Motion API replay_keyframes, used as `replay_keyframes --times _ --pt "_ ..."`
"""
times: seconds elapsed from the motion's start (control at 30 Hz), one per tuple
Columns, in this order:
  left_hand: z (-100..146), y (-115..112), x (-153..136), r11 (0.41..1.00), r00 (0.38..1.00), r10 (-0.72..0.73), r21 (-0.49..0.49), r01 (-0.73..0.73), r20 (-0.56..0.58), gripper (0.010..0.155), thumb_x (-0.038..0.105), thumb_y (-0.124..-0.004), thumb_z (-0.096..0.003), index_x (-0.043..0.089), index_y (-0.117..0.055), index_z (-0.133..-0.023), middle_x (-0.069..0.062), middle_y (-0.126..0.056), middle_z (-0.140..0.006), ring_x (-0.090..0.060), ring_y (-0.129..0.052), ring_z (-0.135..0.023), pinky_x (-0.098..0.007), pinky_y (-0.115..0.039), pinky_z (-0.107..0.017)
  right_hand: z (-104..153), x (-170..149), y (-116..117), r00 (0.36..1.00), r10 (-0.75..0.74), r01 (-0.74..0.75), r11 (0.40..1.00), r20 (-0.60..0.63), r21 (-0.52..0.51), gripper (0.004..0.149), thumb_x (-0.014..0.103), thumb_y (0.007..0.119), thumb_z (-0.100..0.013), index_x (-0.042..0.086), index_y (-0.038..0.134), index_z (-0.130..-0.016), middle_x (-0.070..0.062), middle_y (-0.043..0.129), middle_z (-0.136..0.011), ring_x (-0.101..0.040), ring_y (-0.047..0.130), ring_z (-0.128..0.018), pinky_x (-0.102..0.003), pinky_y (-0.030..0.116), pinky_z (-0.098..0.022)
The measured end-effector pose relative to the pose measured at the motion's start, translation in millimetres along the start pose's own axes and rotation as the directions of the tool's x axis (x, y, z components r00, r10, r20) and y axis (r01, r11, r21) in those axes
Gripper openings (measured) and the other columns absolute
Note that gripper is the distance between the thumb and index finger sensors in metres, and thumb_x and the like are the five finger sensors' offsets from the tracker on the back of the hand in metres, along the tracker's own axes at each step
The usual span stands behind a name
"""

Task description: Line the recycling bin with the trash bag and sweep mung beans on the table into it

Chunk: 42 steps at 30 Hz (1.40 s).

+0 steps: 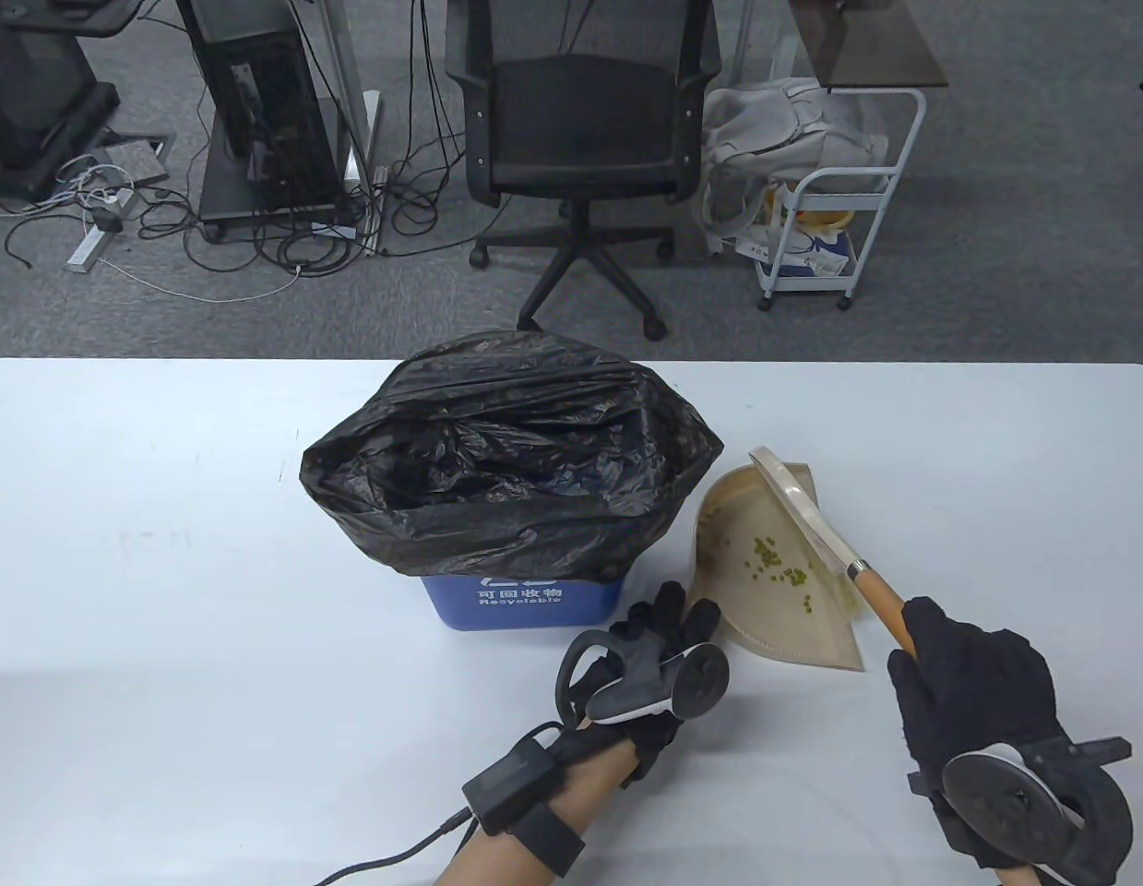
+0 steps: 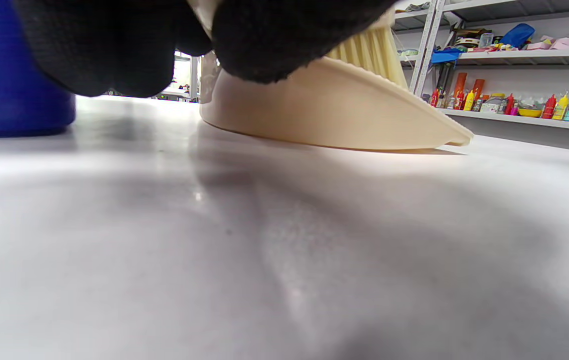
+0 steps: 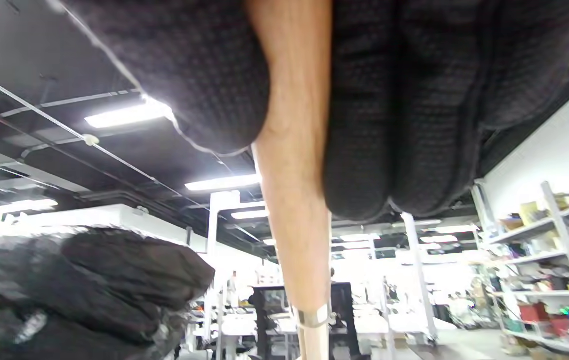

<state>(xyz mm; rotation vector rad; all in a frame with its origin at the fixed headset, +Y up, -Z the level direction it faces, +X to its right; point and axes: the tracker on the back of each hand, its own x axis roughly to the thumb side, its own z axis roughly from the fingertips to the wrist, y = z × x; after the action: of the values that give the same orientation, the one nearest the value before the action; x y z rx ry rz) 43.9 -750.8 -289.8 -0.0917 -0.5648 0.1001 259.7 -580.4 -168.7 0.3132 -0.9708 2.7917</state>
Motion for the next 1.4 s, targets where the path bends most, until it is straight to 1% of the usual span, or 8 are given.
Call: replay_keyframes --times 0.13,0.3,0.47,0.67,0.8,1.03,1.23,1.4 --pt "0.0 0.0 0.0 1.000 1.000 -0.001 0.000 0.001 0.000 0.071 0.004 -0.080 -0.0484 0.011 -0.050 -0.112 -0.037 -0.049 -0.115 -0.069 -0.074 -0.092 -0.074 -0.074 -0.062 -1.2 8.0 -4.8 1.000 -0.006 0.006 1.000 0.025 -0.015 0.054 0.028 0.088 -0.043 -0.004 0.090 -0.086 -0.028 0.105 -0.064 -0.048 0.107 -0.056 -0.067 0.078 -0.051" --pt "0.1 0.1 0.0 1.000 1.000 -0.002 0.000 0.002 0.000 0.071 0.004 -0.080 -0.0484 0.011 -0.050 -0.112 -0.037 -0.049 -0.115 -0.068 -0.074 -0.092 -0.073 -0.074 -0.062 -1.5 4.9 -1.1 0.993 0.116 -0.116 0.993 0.020 -0.024 0.054 0.029 0.088 -0.043 -0.004 0.090 -0.086 -0.028 0.105 -0.064 -0.047 0.107 -0.057 -0.067 0.078 -0.051" --pt "-0.1 0.3 0.2 1.000 1.000 -0.004 -0.003 0.004 -0.002 0.071 0.004 -0.080 -0.0485 0.011 -0.050 -0.112 -0.037 -0.049 -0.116 -0.069 -0.074 -0.092 -0.074 -0.074 -0.062 -0.1 -7.1 11.6 0.977 0.207 -0.207 0.978 -0.040 0.024 0.054 0.029 0.088 -0.043 -0.005 0.091 -0.085 -0.028 0.105 -0.063 -0.048 0.107 -0.055 -0.067 0.078 -0.051" --pt "-1.2 2.2 4.0 0.999 0.999 -0.043 -0.017 0.043 -0.006 0.071 0.003 -0.080 -0.0487 0.011 -0.050 -0.113 -0.037 -0.050 -0.116 -0.068 -0.074 -0.093 -0.074 -0.073 -0.063 2.2 -10.6 7.1 0.993 0.007 -0.007 1.000 -0.116 0.003 0.054 0.029 0.088 -0.044 -0.006 0.090 -0.085 -0.029 0.105 -0.062 -0.048 0.107 -0.054 -0.067 0.078 -0.050" --pt "-1.2 1.9 5.0 0.998 0.999 -0.052 -0.020 0.052 -0.006 0.071 0.003 -0.080 -0.0487 0.010 -0.050 -0.113 -0.038 -0.050 -0.116 -0.068 -0.074 -0.093 -0.074 -0.073 -0.063 -0.2 -5.4 -2.7 0.993 -0.078 0.075 0.997 -0.093 -0.036 0.054 0.029 0.088 -0.044 -0.006 0.090 -0.085 -0.028 0.105 -0.062 -0.048 0.107 -0.054 -0.067 0.078 -0.050" --pt "-0.7 2.1 5.0 0.998 0.999 -0.053 -0.022 0.053 -0.003 0.071 0.003 -0.080 -0.0485 0.010 -0.050 -0.113 -0.038 -0.050 -0.115 -0.068 -0.075 -0.092 -0.074 -0.074 -0.062 -1.2 3.3 -7.6 0.998 0.038 -0.041 0.998 -0.050 -0.057 0.054 0.029 0.088 -0.044 -0.005 0.091 -0.085 -0.028 0.105 -0.062 -0.048 0.107 -0.055 -0.067 0.078 -0.050" --pt "-0.7 1.7 4.9 0.998 0.998 -0.057 -0.021 0.057 -0.005 0.071 0.003 -0.081 -0.0484 0.010 -0.050 -0.113 -0.038 -0.050 -0.115 -0.068 -0.076 -0.092 -0.073 -0.074 -0.062 0.2 -4.0 10.0 0.981 0.180 -0.181 0.984 -0.074 0.000 0.054 0.029 0.088 -0.044 -0.005 0.091 -0.085 -0.028 0.105 -0.062 -0.048 0.107 -0.054 -0.067 0.078 -0.050" --pt "-0.6 2.2 5.6 0.998 0.998 -0.067 -0.021 0.067 -0.008 0.071 0.003 -0.081 -0.0482 0.010 -0.050 -0.113 -0.038 -0.050 -0.115 -0.068 -0.076 -0.092 -0.073 -0.074 -0.062 1.2 -5.1 14.1 0.994 0.030 -0.030 1.000 -0.102 0.000 0.054 0.029 0.088 -0.044 -0.006 0.090 -0.085 -0.028 0.105 -0.062 -0.048 0.107 -0.054 -0.067 0.078 -0.050"
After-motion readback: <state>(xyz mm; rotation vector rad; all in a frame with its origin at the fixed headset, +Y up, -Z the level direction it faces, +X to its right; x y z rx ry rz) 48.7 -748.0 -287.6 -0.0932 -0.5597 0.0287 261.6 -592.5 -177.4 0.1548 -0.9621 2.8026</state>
